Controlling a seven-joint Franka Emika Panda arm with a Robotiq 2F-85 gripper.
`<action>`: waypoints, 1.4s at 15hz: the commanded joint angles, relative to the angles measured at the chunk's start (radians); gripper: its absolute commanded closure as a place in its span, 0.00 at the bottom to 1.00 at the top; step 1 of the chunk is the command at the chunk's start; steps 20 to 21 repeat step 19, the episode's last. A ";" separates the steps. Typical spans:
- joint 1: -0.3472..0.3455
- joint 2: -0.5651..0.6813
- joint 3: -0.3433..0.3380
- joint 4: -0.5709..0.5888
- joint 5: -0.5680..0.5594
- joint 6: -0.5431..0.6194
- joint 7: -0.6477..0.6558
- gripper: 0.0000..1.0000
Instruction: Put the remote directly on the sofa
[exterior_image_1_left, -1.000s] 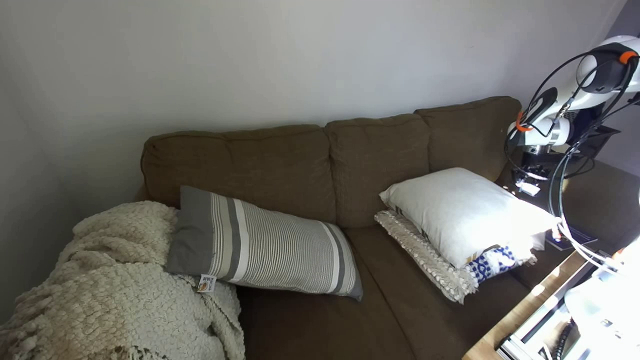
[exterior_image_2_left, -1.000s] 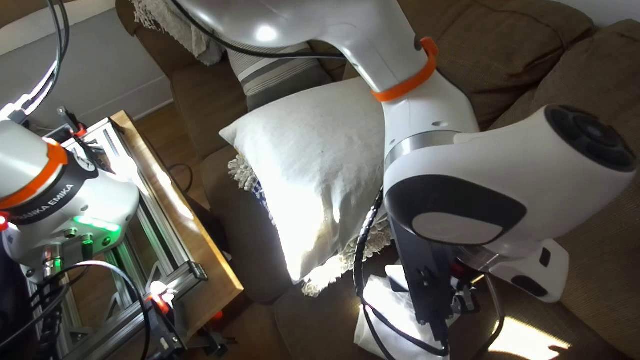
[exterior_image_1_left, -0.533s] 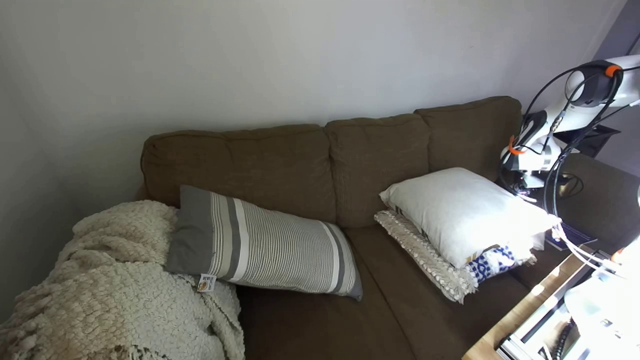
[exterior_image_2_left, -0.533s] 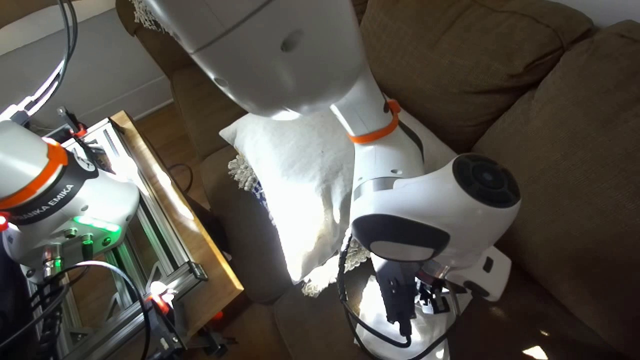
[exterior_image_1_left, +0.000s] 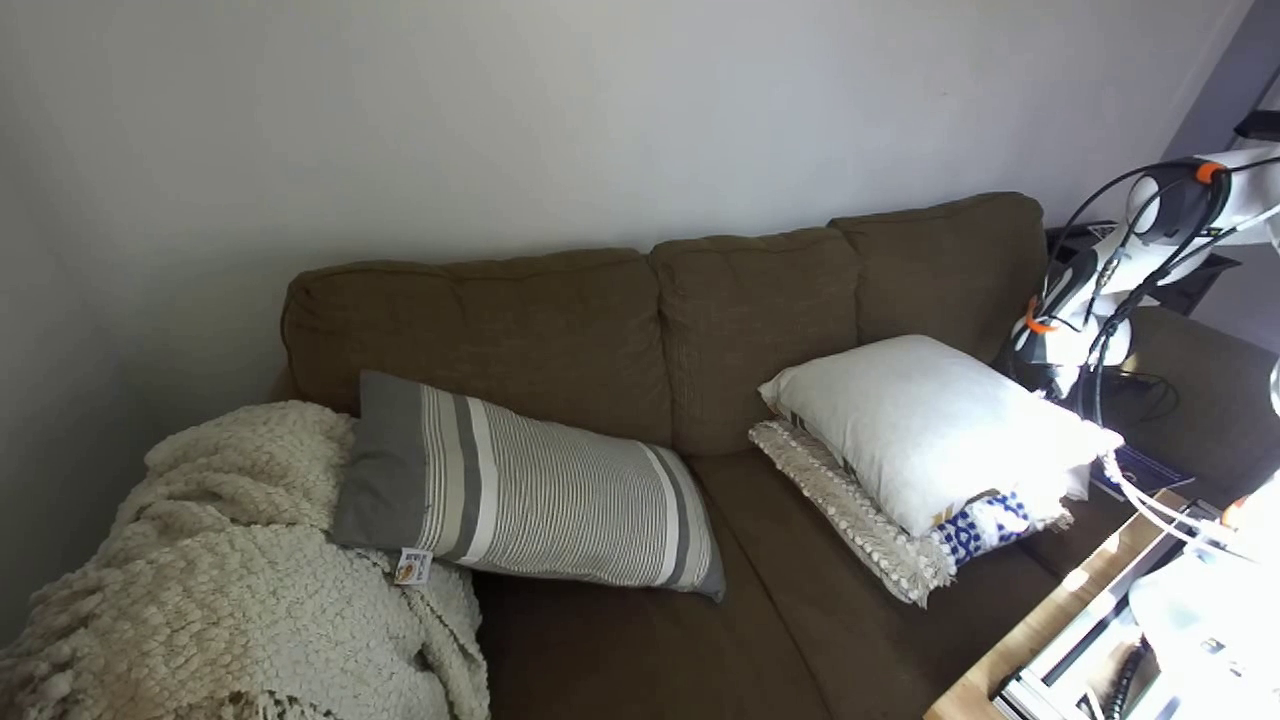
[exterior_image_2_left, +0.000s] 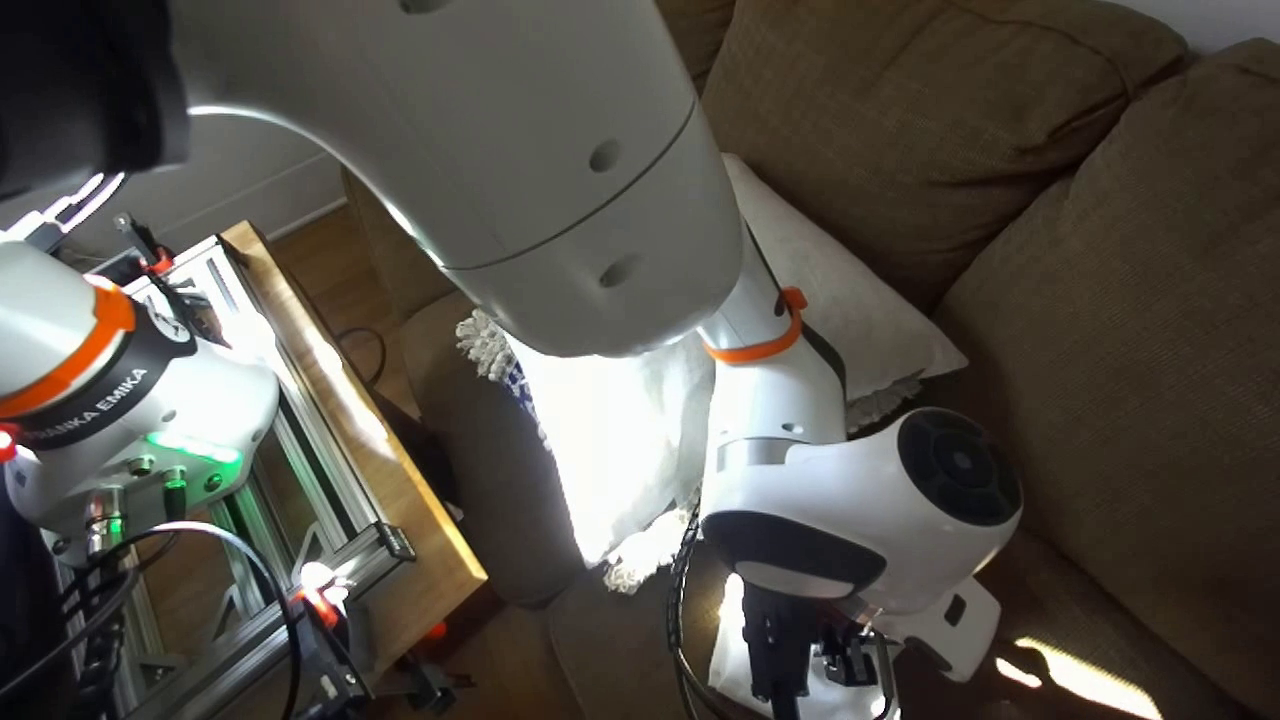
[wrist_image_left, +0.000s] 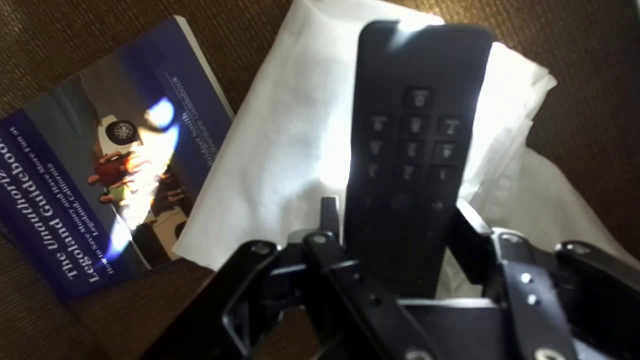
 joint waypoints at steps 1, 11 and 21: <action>-0.010 -0.016 -0.002 0.027 -0.010 -0.027 0.039 0.10; 0.113 -0.396 0.070 -0.405 -0.108 0.212 -0.147 0.00; 0.236 -0.562 0.028 -0.654 -0.236 0.652 -0.108 0.00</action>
